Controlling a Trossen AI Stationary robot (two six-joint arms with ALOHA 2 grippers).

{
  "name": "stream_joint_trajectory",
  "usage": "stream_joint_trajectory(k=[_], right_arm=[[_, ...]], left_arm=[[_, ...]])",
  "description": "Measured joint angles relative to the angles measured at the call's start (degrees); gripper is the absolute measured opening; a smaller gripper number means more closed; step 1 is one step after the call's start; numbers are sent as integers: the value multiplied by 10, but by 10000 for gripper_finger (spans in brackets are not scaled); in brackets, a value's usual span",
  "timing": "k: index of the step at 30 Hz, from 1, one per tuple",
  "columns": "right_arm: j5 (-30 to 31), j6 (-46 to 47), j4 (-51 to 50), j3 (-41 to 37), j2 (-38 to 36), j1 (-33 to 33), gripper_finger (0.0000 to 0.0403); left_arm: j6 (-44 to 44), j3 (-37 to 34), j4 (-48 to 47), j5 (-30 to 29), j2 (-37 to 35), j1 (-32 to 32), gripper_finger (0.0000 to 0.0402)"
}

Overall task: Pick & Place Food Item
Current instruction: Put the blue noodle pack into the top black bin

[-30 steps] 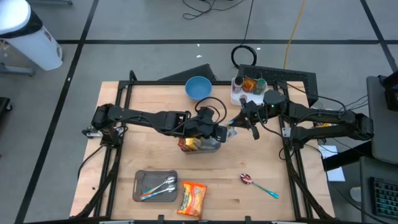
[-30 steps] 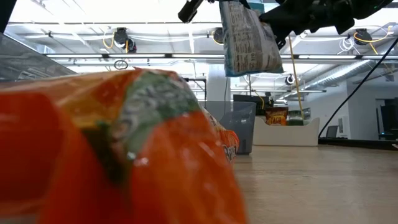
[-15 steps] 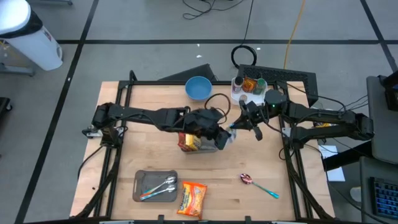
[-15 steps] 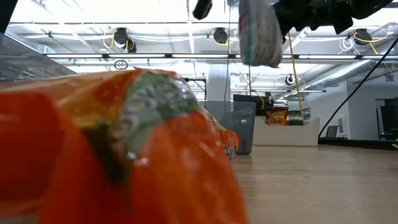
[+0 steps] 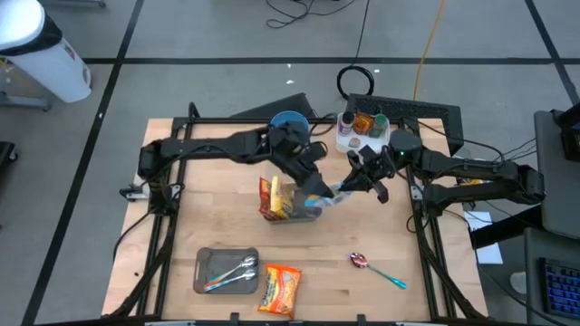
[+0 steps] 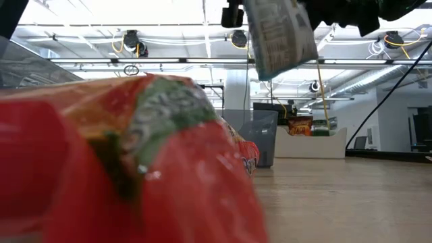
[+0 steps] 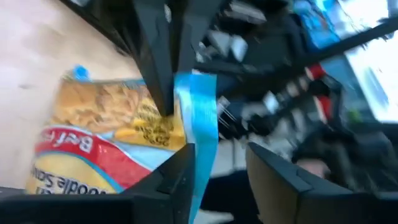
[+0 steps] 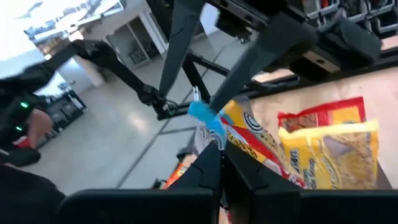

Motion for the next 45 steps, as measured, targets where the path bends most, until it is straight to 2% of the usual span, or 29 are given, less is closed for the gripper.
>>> stream_joint_trajectory(k=[3, 7, 10, 14, 17, 21, 24, 27, 31, 34, 40, 45], right_arm=[[1, 28, 22, 0, 0, -1, 0], [42, 71, 31, 0, 0, -2, 0], [89, 83, 34, 0, 0, 0, 0], [192, 94, 39, 0, 0, 12, 0], [268, 75, 54, 0, 0, 27, 0], [326, 50, 54, 0, 6, 35, 0], [367, 24, 56, 0, 6, 35, 0], [418, -29, 52, 1, 8, 35, 0], [464, -123, -2, 35, 8, 35, 0], [503, -208, -66, 72, 8, 35, 0], [598, -386, -140, 138, 7, 35, 0], [634, -527, -154, 148, 7, 35, 0]], left_arm=[[43, 0, -29, 76, -4, 20, 166], [164, 0, -134, 86, -37, 50, 176], [268, 0, -212, 21, -76, 78, 177], [350, 0, -251, -131, -130, 110, 177], [338, 0, -233, -211, -165, 124, 177], [314, 0, -195, -234, -190, 143, 177], [261, 0, -155, -234, -195, 154, 177], [156, 0, -130, -232, -194, 157, 177], [1, 0, -125, -253, -182, 142, 177], [-120, 0, -126, -281, -170, 120, 177], [-308, 0, -121, -360, -141, 67, 177], [-432, 0, -39, -397, -99, 41, 177]])
